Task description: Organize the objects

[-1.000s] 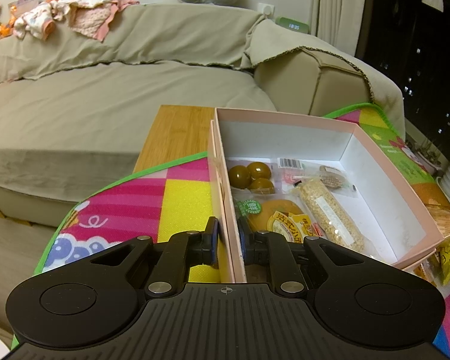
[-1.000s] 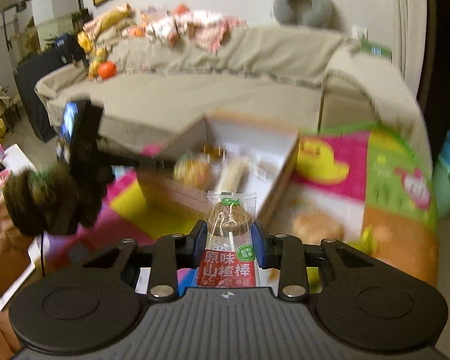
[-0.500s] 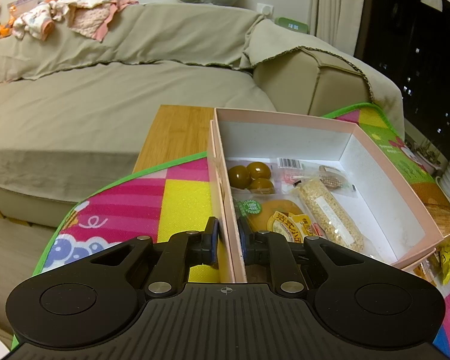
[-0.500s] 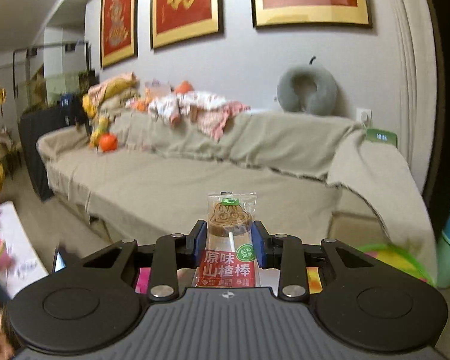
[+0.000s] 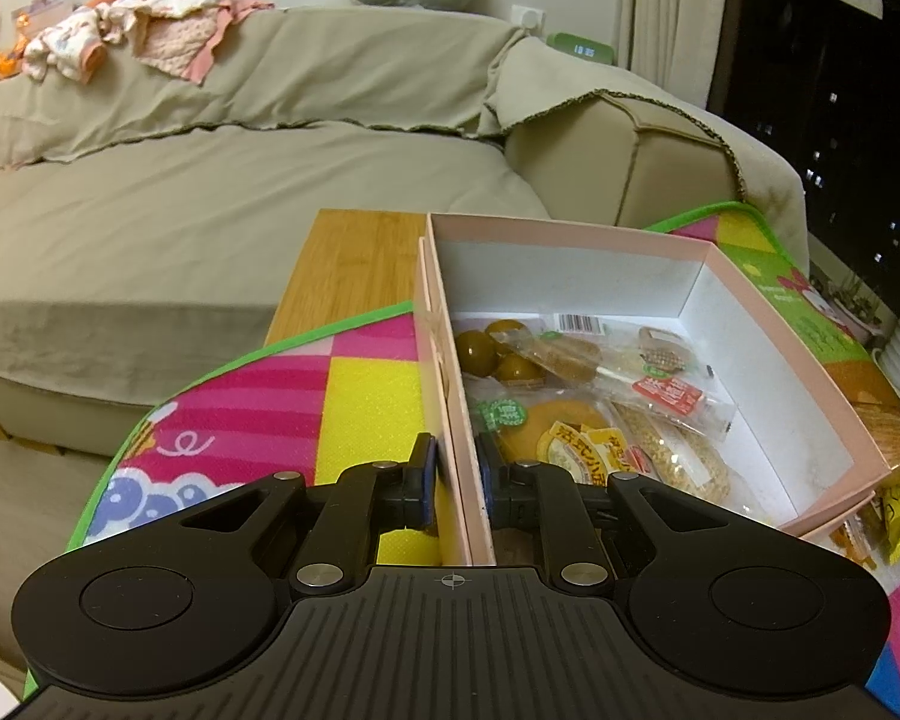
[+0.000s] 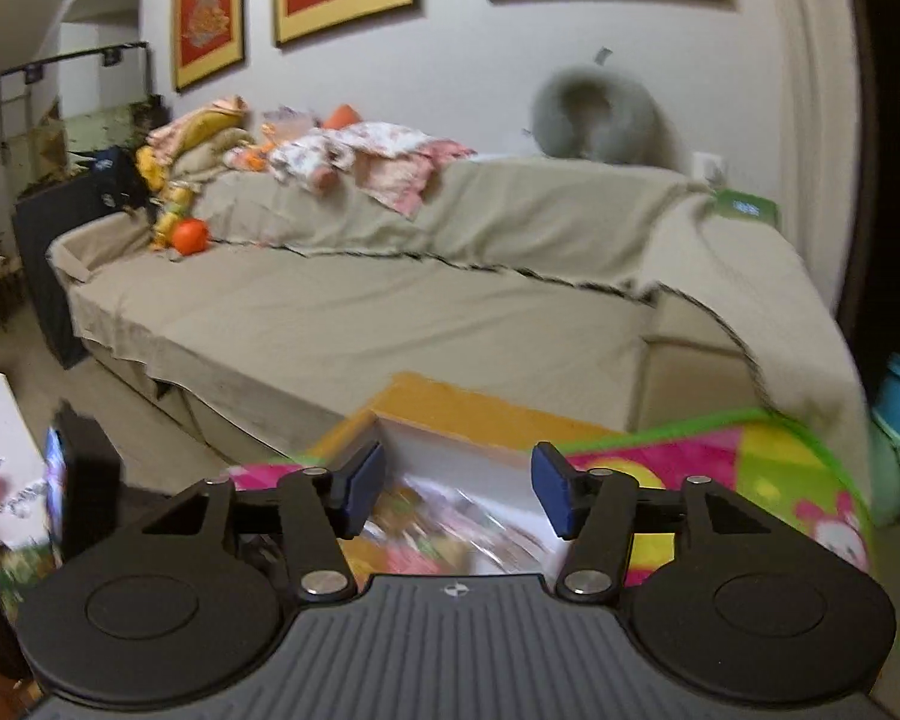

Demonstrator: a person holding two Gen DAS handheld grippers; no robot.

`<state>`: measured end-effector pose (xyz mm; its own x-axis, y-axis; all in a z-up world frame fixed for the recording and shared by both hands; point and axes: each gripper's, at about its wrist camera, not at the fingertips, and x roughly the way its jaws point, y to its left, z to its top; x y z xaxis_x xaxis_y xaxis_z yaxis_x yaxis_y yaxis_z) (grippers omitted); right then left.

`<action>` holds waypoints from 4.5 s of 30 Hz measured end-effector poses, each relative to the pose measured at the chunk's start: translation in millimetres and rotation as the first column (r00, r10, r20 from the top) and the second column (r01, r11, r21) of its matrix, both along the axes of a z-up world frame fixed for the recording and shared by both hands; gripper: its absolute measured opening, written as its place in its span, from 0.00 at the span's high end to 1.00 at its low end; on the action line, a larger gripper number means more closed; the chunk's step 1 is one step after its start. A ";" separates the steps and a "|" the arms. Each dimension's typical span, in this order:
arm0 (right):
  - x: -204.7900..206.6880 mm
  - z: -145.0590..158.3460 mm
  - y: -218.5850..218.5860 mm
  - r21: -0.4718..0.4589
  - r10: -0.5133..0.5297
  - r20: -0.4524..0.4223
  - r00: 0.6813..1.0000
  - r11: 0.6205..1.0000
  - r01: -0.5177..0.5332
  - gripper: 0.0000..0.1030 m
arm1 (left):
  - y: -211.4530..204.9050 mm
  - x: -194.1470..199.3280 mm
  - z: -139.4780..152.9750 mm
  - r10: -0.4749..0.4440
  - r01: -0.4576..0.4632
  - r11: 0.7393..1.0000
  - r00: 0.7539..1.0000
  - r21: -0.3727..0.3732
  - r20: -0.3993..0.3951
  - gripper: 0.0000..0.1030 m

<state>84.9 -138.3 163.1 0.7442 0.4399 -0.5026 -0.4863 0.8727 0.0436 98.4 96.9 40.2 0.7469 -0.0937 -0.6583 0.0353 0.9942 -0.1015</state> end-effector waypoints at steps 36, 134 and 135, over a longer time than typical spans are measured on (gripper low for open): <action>-13.4 -96.6 -72.2 -0.180 -0.141 -0.121 0.983 0.976 0.118 0.22 | 2.3 -1.7 0.8 0.010 -0.010 1.000 1.000 0.007 0.001 0.85; -7.0 -65.9 -35.0 -0.185 -0.216 -0.133 0.967 0.964 0.190 0.30 | 2.8 -5.0 -1.0 0.012 -0.012 1.000 1.000 -0.010 0.007 0.85; -12.5 -71.4 -39.6 -0.200 -0.228 -0.139 0.964 0.960 0.198 0.30 | 2.6 -5.5 -1.0 0.012 -0.012 1.000 1.000 -0.009 0.007 0.85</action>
<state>72.4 -177.9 91.7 0.7145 0.1695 -0.6788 -0.2878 0.9555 -0.0643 92.9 99.5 39.2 0.7527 -0.0902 -0.6522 0.0237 0.9936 -0.1101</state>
